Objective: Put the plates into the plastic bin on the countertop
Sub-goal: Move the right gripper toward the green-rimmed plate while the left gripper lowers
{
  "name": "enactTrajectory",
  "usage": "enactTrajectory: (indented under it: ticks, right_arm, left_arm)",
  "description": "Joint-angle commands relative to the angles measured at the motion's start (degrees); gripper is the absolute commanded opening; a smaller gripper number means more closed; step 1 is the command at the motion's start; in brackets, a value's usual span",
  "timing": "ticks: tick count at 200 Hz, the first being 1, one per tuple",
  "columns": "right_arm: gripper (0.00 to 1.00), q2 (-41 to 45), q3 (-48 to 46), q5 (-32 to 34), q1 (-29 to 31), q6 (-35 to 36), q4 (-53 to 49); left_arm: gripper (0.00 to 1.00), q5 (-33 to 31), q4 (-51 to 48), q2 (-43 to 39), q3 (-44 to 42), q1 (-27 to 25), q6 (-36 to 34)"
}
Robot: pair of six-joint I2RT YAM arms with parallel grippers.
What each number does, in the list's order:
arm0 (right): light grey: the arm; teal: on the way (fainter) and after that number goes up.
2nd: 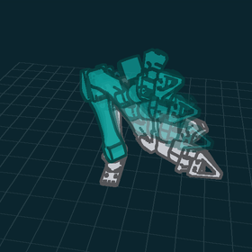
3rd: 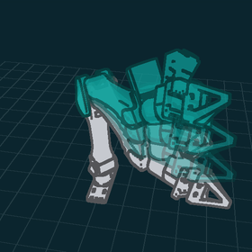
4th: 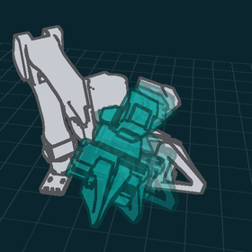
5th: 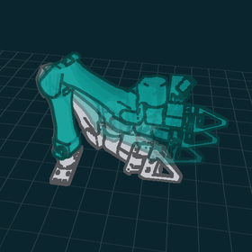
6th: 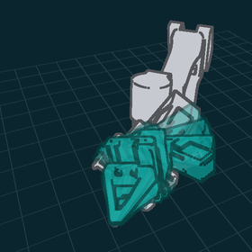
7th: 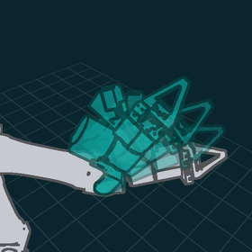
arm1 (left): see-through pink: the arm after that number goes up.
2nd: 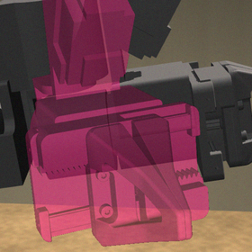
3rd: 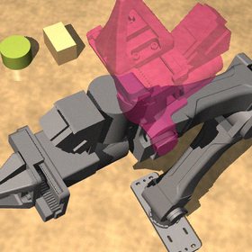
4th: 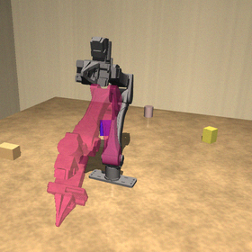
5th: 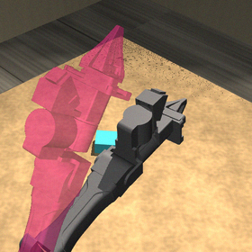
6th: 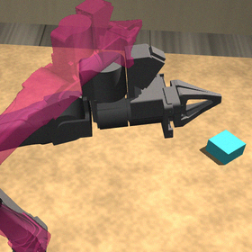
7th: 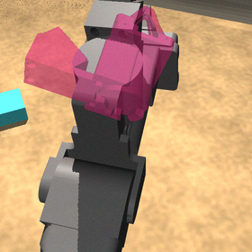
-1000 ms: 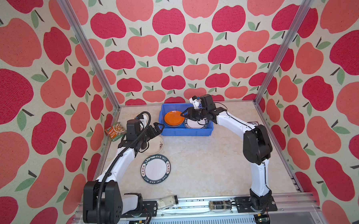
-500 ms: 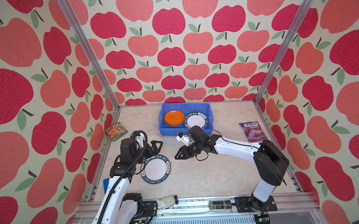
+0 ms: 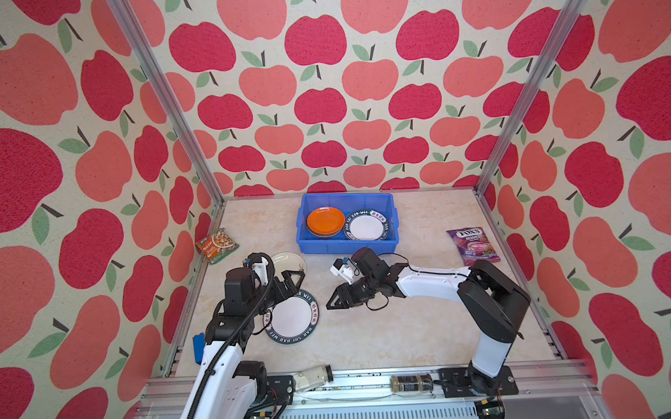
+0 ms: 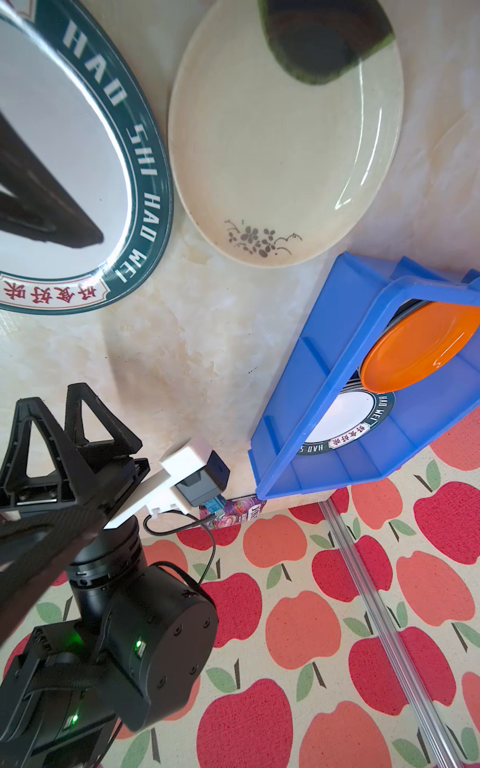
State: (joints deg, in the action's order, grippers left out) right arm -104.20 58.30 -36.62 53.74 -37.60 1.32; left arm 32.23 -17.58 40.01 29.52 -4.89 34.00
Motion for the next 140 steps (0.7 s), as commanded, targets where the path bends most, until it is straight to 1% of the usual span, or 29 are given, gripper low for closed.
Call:
enactTrajectory:
  ticks: [1,30,62,140]
  right_arm:
    - [0.49,-2.66,-1.43,-1.74,0.31,-2.11,5.67]
    - [0.44,-6.17,-2.04,-3.37,0.44,-6.27,12.97]
    - [0.40,-11.18,-0.58,-5.79,0.67,-9.72,17.77]
    - [0.35,-18.15,6.87,-6.79,1.44,-10.36,13.41]
  left_arm:
    - [0.99,1.26,-1.12,-0.58,0.10,0.05,0.50]
    - [0.99,1.19,-2.77,-1.58,0.19,0.05,0.25]
    - [0.99,0.65,-4.17,-2.70,0.30,0.17,-0.16]
    - [0.99,0.21,-3.87,-2.91,-0.43,0.36,-0.18]
